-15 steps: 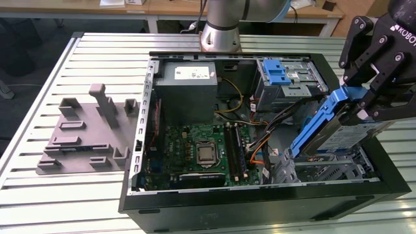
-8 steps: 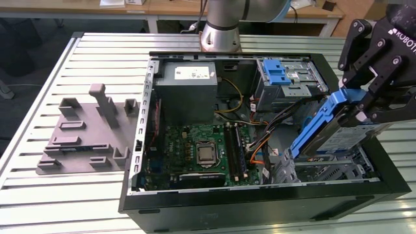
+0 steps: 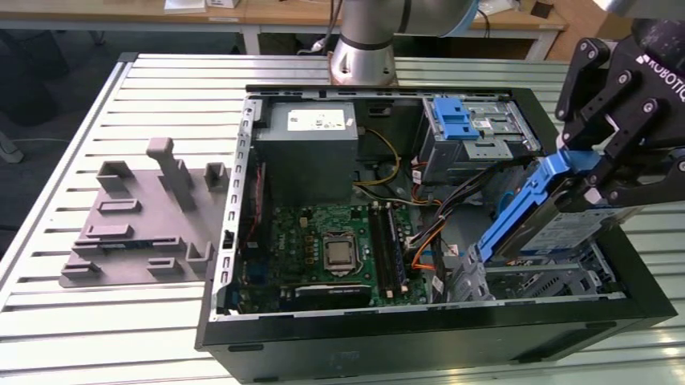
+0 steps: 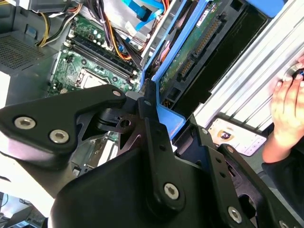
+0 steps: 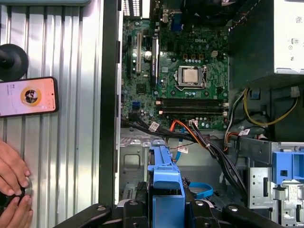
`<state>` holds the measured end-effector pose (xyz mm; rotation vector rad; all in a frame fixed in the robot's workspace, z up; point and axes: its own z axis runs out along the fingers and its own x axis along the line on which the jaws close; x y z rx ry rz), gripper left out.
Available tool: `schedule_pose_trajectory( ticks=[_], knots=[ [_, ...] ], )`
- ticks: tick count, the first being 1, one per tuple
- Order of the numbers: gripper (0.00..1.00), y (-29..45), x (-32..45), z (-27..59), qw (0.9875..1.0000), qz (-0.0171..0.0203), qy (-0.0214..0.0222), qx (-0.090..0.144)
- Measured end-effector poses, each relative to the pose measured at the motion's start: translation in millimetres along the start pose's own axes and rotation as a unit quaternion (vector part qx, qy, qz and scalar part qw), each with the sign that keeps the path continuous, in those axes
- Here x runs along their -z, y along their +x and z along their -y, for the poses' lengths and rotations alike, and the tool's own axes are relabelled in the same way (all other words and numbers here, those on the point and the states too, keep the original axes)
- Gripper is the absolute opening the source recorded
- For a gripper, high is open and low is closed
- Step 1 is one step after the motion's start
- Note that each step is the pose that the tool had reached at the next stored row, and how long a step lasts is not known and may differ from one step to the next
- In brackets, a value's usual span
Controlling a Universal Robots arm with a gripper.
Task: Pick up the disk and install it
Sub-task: 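Insert the disk into the insertion slot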
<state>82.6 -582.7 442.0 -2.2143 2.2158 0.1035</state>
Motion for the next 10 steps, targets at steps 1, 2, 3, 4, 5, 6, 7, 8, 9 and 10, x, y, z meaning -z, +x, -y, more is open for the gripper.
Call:
schedule_pose_trajectory(
  ticks=[1, 2, 3, 4, 5, 6, 7, 8, 9, 10],
  knots=[
    [0.36, 0.0, -0.6, 0.2, 1.0, 0.0, 0.0, 0.0],
    [0.36, 0.1, -1.1, 0.4, 1.0, 0.0, 0.0, 0.0],
    [0.36, 0.1, -1.6, 0.6, 1.0, 0.0001, 0.0, 0.0],
    [0.36, 0.1, -2.2, 0.8, 1.0, 0.0001, 0.0, 0.0],
    [0.36, 0.1, -2.8, 0.9, 1.0, 0.0001, 0.0, 0.0],
    [0.36, 0.2, -3.4, 0.9, 1.0, 0.0002, 0.0, 0.0],
    [0.36, 0.8, -16.3, 1.9, 1.0, 0.0022, 0.0, 0.0],
    [0.36, 0.8, -16.4, 1.9, 1.0, 0.0022, 0.0, 0.0],
    [0.36, 0.9, -16.5, 1.9, 1.0, 0.0022, 0.0, 0.0],
    [0.36, 0.9, -16.6, 1.9, 1.0, 0.0022, 0.0, 0.0]
  ],
)
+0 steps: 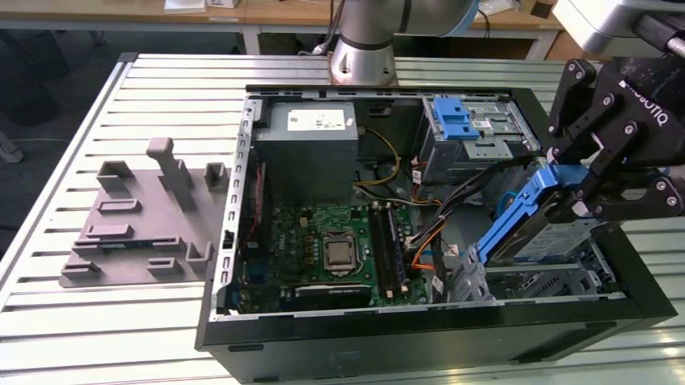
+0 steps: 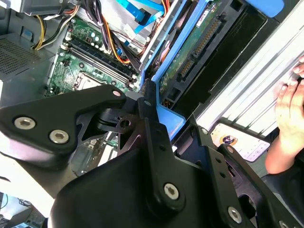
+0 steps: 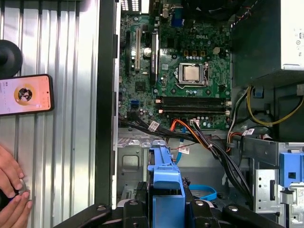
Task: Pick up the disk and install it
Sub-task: 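Insert the disk into the insertion slot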
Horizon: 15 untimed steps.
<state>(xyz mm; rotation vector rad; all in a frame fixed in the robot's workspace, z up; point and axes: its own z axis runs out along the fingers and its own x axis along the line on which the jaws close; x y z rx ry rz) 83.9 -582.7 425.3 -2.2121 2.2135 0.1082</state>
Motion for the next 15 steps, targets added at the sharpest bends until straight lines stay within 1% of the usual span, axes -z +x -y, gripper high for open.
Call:
schedule_pose_trajectory(
  ticks=[9, 10, 14, 15],
  knots=[
    [0.37, 0.1, -1.3, 0.1, 1.0, 0.0, 0.0, 0.0],
    [0.44, 0.1, -1.4, 0.1, 1.0, 0.0, 0.0, 0.0],
    [0.45, 0.1, -1.9, 0.1, 1.0, 0.0, 0.0, 0.0],
    [0.51, 0.1, -2.0, 0.1, 1.0, -0.0001, 0.0, 0.0]
  ],
)
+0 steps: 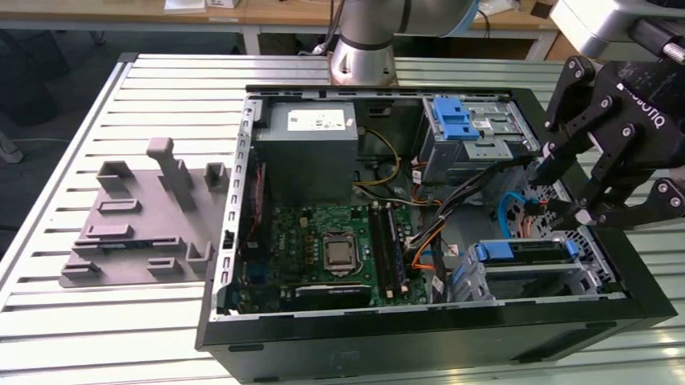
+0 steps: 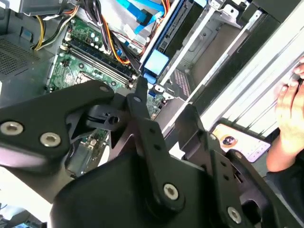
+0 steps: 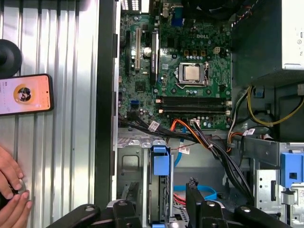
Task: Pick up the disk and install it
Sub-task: 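Insert the disk into the insertion slot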
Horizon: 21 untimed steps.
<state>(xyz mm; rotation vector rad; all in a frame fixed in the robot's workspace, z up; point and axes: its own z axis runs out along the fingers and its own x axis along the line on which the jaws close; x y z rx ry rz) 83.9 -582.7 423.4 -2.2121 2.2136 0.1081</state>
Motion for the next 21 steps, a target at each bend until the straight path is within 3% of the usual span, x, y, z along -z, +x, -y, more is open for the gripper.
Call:
schedule_pose_trajectory(
  ticks=[4, 6, 7, 12, 21],
  knots=[
    [0.5, 0.0, -0.5, 0.0, 1.0, 0.0001, 0.0, 0.0],
    [0.38, 0.1, -0.7, 0.0, 1.0, 0.0001, 0.0, 0.0],
    [0.38, 0.1, -0.8, 0.0, 1.0, 0.0, 0.0, 0.0],
    [0.14, 0.1, -1.4, 0.1, 1.0, 0.0001, 0.0, 0.0],
    [0.11, 0.1, -2.0, 0.1, 1.0, 0.0, 0.0, 0.0]
  ],
)
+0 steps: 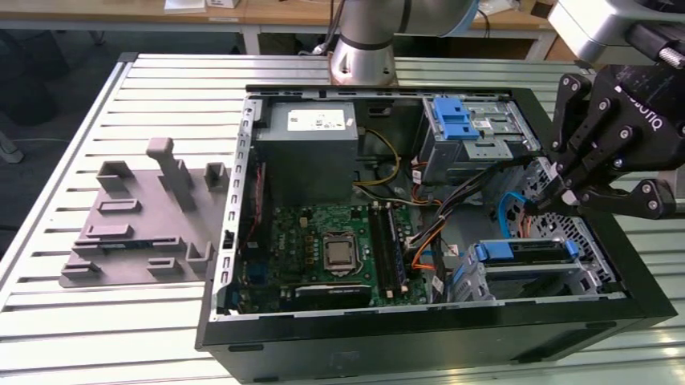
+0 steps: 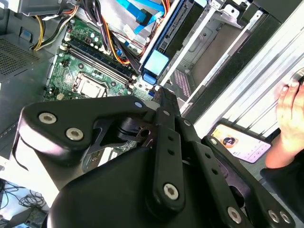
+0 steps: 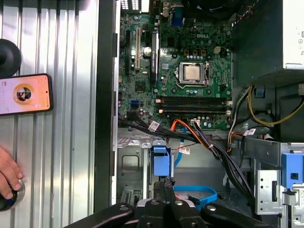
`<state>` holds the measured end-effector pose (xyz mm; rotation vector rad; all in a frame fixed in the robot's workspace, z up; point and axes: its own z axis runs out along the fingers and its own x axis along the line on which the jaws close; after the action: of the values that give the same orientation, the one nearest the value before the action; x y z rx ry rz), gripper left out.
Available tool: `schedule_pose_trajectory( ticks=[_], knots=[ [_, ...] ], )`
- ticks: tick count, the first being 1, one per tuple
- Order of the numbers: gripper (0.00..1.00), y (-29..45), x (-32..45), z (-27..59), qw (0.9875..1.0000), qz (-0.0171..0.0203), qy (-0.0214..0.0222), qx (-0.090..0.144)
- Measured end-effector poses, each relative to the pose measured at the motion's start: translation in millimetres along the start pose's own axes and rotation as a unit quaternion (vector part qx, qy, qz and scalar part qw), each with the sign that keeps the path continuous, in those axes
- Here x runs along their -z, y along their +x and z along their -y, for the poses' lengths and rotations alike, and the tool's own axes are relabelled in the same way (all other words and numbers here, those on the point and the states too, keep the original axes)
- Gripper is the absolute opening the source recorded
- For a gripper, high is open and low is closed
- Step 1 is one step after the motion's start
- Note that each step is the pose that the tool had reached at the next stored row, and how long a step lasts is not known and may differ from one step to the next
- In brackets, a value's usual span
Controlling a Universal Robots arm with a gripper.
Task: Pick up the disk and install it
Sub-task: 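Insert the disk into the insertion slot, then insert the first disk wire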
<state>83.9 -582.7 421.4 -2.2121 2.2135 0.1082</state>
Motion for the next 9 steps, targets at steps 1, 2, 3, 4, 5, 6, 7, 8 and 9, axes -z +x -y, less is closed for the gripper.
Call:
schedule_pose_trajectory(
  ticks=[1, 2, 3, 4, 5, 6, 7, 8, 9],
  knots=[
    [0.11, 0.0, 0.0, 0.0, 1.0, 0.0, 0.0, 0.0],
    [0.11, 0.0, 0.0, 0.0, 1.0, 0.0, 0.0, 0.0],
    [0.11, 0.0, 0.0, 0.0, 1.0, 0.0, 0.0, 0.0],
    [0.11, 0.0, -0.1, 0.0, 1.0, 0.0, 0.0, 0.0],
    [0.11, 0.0, 0.0, 0.0, 1.0, 0.0, 0.0, 0.0],
    [0.11, 0.0, -0.1, 0.2, 1.0, 0.0, 0.0, 0.0],
    [0.11, 0.0, -0.1, 1.0, 1.0, 0.0001, 0.0, 0.0],
    [0.11, 0.0, -0.1, 2.1, 1.0, 0.0001, 0.0, 0.0],
    [0.11, -0.2, 0.0, 3.3, 1.0, 0.0, 0.0, 0.0]
  ],
)
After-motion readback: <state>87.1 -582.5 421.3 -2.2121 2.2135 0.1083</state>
